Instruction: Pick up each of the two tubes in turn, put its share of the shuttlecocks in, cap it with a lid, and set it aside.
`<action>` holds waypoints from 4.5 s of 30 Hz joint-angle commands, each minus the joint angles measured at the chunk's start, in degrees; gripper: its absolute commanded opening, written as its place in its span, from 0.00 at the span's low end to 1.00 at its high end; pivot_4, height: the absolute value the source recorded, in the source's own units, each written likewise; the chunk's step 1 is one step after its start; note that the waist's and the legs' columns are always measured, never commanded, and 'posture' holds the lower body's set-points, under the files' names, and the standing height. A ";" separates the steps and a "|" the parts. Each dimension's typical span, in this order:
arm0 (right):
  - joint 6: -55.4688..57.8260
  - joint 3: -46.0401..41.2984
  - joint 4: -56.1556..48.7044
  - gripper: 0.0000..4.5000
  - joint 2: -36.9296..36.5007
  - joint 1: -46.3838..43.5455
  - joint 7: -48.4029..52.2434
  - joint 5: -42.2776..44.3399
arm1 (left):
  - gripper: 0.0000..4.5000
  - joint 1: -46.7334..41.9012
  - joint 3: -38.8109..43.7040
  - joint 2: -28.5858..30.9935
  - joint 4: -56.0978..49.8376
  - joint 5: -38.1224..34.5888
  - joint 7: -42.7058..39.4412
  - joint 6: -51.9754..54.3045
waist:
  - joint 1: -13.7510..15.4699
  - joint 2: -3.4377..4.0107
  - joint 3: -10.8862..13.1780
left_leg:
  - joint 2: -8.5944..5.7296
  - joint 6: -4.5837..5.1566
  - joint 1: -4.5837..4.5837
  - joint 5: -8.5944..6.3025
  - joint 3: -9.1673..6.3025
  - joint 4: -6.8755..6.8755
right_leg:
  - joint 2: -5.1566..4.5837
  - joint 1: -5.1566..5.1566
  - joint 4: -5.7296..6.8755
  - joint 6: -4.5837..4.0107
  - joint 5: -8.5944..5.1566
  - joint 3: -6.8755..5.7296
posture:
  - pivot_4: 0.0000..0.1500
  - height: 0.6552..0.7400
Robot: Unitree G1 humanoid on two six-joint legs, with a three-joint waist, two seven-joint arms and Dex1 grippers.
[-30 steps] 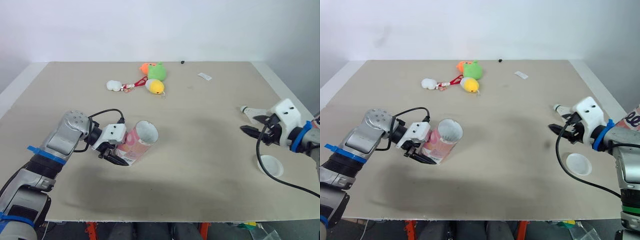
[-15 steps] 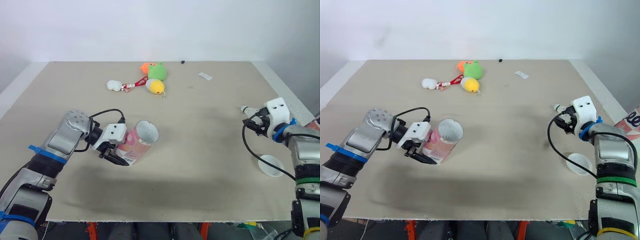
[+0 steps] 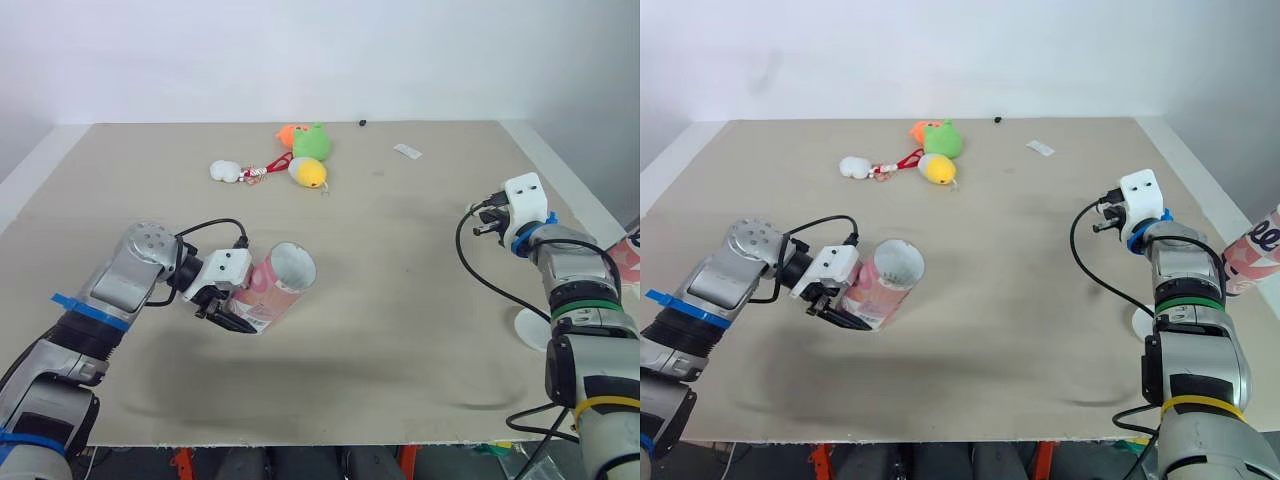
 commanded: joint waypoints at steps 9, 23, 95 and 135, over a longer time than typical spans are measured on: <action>17.85 2.61 -70.25 0.02 -7.02 14.33 31.25 26.26 | 0.60 -0.28 -1.03 -0.08 0.41 0.82 0.35 0.32 | 0.42 0.13 0.06 | 0.09 0.00 -0.03 0.00 -0.23 -0.01 | 0.07 -0.03 0.06 0.01 -0.06 -0.15 | 1.00 0.91; 24.54 17.69 -83.16 0.02 -3.75 5.85 34.62 27.73 | 0.60 -1.63 -1.06 -0.51 2.05 1.00 -0.30 -0.20 | 0.38 0.02 0.08 | 0.25 -0.07 -0.03 0.06 -0.18 0.16 | 0.04 -0.03 0.05 -0.24 -0.18 -0.57 | 1.00 0.91; 14.19 36.05 -44.80 0.03 21.65 -16.81 58.89 8.88 | 0.60 -0.54 0.22 -1.36 0.40 0.25 1.07 0.90 | 1.29 0.01 0.10 | 0.30 -0.09 -0.20 0.06 -0.60 0.10 | 0.03 -0.22 0.29 -0.80 -0.09 -1.18 | 1.00 0.91; 16.19 42.33 -51.56 0.03 12.83 -15.10 58.92 6.38 | 0.60 -3.33 -1.13 -6.11 4.79 -1.32 -0.50 -0.74 | 1.22 0.03 0.15 | 0.27 -0.18 -0.98 0.05 -0.95 0.18 | 0.15 -0.85 0.36 -0.95 -0.05 -1.44 | 1.00 0.91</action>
